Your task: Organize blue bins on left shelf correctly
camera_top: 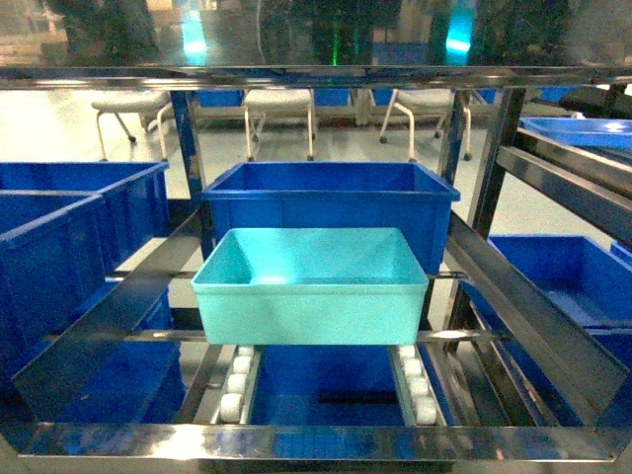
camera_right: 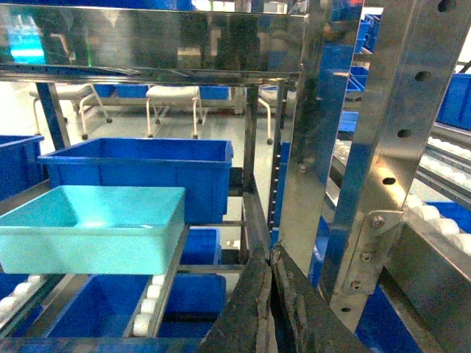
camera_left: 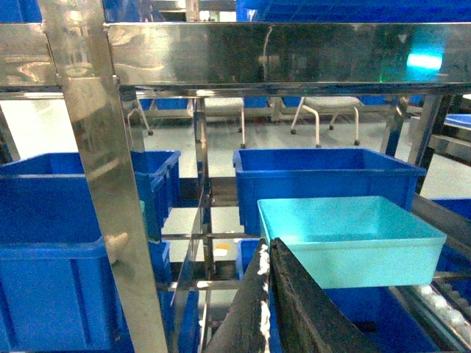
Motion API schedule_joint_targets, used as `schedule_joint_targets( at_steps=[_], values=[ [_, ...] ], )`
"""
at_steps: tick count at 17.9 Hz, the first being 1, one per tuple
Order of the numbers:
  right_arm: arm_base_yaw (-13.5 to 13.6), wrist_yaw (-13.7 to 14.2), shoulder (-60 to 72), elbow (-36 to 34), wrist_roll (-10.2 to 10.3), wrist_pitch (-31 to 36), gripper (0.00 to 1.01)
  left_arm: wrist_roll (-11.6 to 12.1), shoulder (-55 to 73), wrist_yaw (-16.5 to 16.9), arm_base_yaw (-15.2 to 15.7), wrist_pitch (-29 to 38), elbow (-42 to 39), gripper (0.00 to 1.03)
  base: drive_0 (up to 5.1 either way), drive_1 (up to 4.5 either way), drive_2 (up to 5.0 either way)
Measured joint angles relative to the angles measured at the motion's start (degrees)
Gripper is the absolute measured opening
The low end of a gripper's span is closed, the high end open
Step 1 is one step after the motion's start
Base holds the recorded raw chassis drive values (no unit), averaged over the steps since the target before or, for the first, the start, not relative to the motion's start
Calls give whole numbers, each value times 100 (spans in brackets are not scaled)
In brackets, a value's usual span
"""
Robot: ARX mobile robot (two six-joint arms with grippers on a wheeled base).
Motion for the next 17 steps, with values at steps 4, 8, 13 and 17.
schedule_joint_targets(
  at_steps=[4,8,13,17],
  values=[
    [0,0,0,0,-4,2,34,0,0,0,0,0,0,40,0,0,0],
    [0,0,0,0,-4,2,87,0,0,0,0,0,0,92,0,0,0],
    [0,0,0,0,-2,2,98,0,0,2,0,0,0,98,0,0,0],
    [0,0,0,0,-4,2,98,0,0,0,0,0,0,98,0,0,0]
  ],
)
